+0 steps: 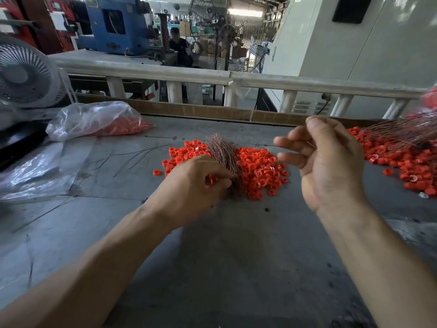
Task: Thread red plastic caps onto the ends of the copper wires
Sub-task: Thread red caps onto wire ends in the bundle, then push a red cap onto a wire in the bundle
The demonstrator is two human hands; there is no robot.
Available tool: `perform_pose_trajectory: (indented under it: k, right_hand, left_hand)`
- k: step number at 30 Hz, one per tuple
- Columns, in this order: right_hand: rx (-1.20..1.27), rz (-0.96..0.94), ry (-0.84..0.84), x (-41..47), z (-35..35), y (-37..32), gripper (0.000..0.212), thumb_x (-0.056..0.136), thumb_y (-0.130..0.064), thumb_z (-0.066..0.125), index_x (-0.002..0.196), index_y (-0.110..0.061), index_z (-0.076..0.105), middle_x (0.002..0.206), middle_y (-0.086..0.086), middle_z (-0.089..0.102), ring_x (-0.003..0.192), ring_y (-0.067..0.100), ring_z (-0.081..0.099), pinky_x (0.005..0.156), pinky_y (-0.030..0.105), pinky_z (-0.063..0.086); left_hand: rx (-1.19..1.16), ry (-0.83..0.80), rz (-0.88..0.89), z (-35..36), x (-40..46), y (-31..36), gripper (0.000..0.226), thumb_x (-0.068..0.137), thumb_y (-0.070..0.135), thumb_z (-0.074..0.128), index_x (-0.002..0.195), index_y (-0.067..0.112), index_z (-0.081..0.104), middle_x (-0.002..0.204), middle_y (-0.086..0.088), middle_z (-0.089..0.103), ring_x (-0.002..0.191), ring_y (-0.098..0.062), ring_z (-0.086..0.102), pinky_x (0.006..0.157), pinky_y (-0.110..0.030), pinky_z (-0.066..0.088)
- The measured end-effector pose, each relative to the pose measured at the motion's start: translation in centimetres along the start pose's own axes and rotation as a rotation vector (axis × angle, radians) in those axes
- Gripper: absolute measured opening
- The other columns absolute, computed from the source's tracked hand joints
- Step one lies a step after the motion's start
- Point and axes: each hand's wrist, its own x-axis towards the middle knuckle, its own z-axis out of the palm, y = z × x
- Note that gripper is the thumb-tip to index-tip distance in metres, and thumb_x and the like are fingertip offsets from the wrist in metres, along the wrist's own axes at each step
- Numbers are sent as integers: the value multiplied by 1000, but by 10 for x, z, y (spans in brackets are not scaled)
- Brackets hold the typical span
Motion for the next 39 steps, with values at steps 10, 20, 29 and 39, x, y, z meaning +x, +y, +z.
perform_pose_trajectory:
  k: [10, 20, 29, 39]
  right_hand:
    - [-266, 458, 11, 3, -12, 18, 17, 102, -7, 52, 102, -9, 68, 61, 0, 60, 43, 8, 49, 35, 17, 33]
    - [-413, 419, -97, -6, -11, 27, 11, 99, -4, 60, 94, -8, 69, 76, 9, 75, 48, 10, 58, 38, 20, 40]
    - [-482, 373, -149, -8, -12, 34, 13, 98, -3, 60, 92, -9, 71, 70, 6, 73, 49, 10, 56, 37, 21, 40]
    - [-521, 352, -198, -8, -14, 38, 13, 98, -6, 61, 92, -11, 71, 72, 5, 74, 50, 12, 56, 37, 23, 41]
  left_hand:
    - [112, 115, -390, -33, 3, -32, 18, 85, 29, 77, 69, 31, 71, 67, 12, 68, 54, -10, 64, 51, -27, 51]
    - [191, -90, -325, -25, -1, -30, 19, 72, 27, 85, 75, 41, 72, 74, 18, 66, 69, 1, 58, 58, -25, 42]
    - [236, 34, -239, -11, 1, -22, 16, 85, 30, 77, 98, 38, 73, 89, 16, 65, 77, -3, 55, 68, -28, 43]
    - [348, 44, -224, -11, 4, -13, 11, 84, 29, 78, 90, 30, 69, 98, 13, 61, 93, -14, 59, 72, -30, 42]
